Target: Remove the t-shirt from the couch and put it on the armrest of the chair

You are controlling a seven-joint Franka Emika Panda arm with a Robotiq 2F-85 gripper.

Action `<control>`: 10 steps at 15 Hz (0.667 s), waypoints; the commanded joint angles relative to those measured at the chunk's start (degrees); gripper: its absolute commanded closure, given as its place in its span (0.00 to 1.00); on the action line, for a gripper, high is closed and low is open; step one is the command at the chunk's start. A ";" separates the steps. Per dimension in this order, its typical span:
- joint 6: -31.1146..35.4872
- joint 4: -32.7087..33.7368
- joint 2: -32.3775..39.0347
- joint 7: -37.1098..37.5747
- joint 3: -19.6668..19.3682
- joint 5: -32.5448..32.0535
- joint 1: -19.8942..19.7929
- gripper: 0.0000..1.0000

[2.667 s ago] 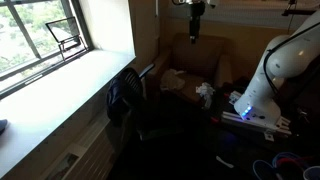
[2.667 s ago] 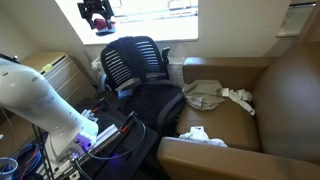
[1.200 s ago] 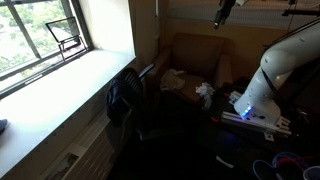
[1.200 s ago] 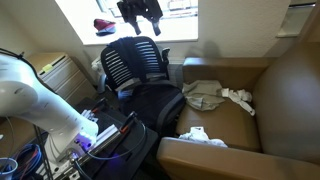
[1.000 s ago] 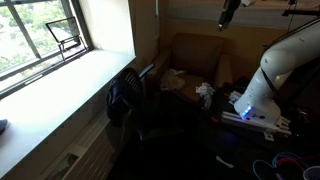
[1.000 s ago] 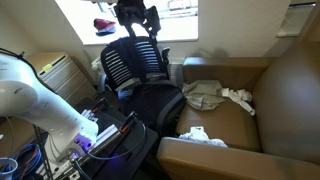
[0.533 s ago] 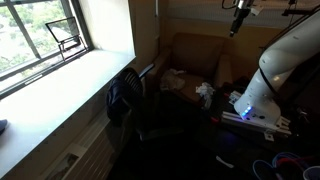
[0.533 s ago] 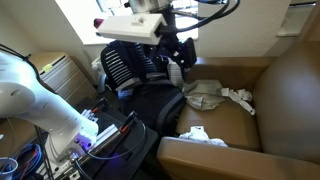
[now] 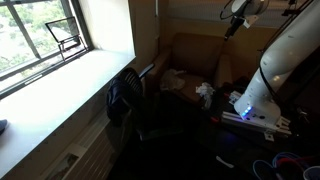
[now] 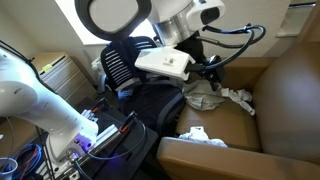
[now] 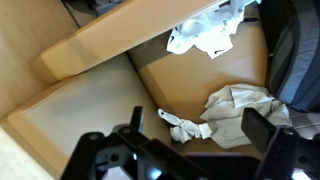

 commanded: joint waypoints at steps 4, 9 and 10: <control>2.11 0.65 2.77 -1.79 1.59 3.40 -1.78 0.00; -9.71 2.16 9.88 -21.81 -15.04 29.96 13.26 0.00; -13.51 3.35 12.85 -25.71 -16.67 34.87 14.60 0.00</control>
